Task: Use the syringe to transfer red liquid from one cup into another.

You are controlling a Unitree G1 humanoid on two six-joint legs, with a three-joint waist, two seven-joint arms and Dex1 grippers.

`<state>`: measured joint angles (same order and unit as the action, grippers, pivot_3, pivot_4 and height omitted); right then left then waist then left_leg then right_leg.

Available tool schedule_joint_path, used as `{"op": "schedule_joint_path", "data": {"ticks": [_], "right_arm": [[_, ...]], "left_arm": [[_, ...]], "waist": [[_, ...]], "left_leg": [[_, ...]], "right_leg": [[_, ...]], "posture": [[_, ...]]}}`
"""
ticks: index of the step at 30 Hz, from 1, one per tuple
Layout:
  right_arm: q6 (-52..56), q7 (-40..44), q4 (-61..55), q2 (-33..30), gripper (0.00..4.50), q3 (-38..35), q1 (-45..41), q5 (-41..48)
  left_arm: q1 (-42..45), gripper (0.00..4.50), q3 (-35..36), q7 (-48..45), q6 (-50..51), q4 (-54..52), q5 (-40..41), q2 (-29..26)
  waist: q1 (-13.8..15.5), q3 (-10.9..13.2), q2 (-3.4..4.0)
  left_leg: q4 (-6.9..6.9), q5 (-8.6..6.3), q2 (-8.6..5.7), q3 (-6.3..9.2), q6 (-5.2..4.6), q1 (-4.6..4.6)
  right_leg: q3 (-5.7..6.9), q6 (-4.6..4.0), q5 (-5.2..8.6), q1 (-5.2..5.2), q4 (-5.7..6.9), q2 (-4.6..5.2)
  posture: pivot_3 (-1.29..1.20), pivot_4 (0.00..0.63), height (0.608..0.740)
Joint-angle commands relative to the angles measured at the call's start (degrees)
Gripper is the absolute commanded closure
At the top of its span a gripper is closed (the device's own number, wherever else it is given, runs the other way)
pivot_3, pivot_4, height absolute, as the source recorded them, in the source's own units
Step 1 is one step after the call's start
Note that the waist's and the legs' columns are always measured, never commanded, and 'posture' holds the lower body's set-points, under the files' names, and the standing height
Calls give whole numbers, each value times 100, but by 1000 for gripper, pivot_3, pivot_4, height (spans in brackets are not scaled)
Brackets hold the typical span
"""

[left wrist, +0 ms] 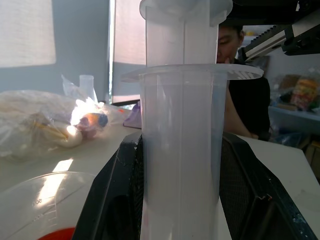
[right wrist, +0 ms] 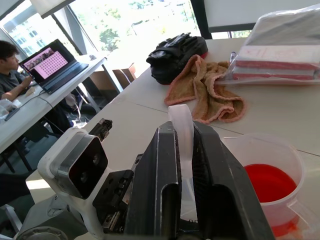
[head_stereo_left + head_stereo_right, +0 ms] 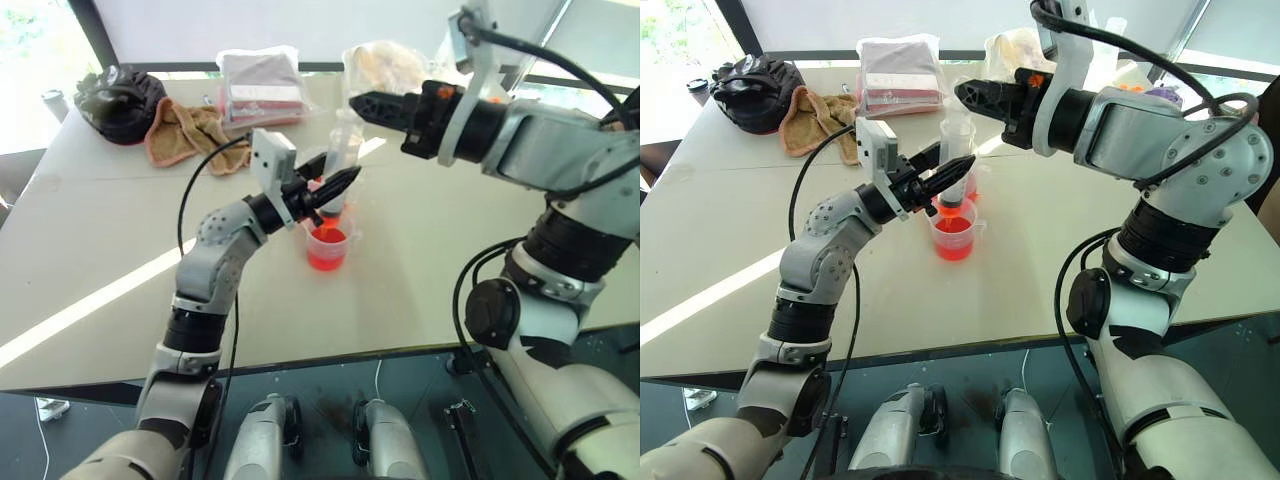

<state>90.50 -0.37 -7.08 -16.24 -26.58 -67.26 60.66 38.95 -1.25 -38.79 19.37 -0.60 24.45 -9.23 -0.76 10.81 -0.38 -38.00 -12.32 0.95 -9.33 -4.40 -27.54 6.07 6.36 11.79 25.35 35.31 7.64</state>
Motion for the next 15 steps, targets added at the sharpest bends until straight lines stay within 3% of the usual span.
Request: {"op": "schedule_joint_path", "data": {"ticks": [1,15], "right_arm": [[200,-89,118,220,4443,196,57,848],[174,-1506,703,350,4443,390,458,2463]], "left_arm": [[314,3041,18,73,-121,-126,85,134],[357,3041,62,83,-110,-84,81,134]], "waist": [[0,0,0],[1,0,0]], "left_leg": [[0,0,0,0,0,0],[2,0,0,0,-1,0]], "right_leg": [[0,0,0,0,0,0],[0,0,0,-2,-2,-1]], "posture": [[0,150,740],[0,150,740]]}}
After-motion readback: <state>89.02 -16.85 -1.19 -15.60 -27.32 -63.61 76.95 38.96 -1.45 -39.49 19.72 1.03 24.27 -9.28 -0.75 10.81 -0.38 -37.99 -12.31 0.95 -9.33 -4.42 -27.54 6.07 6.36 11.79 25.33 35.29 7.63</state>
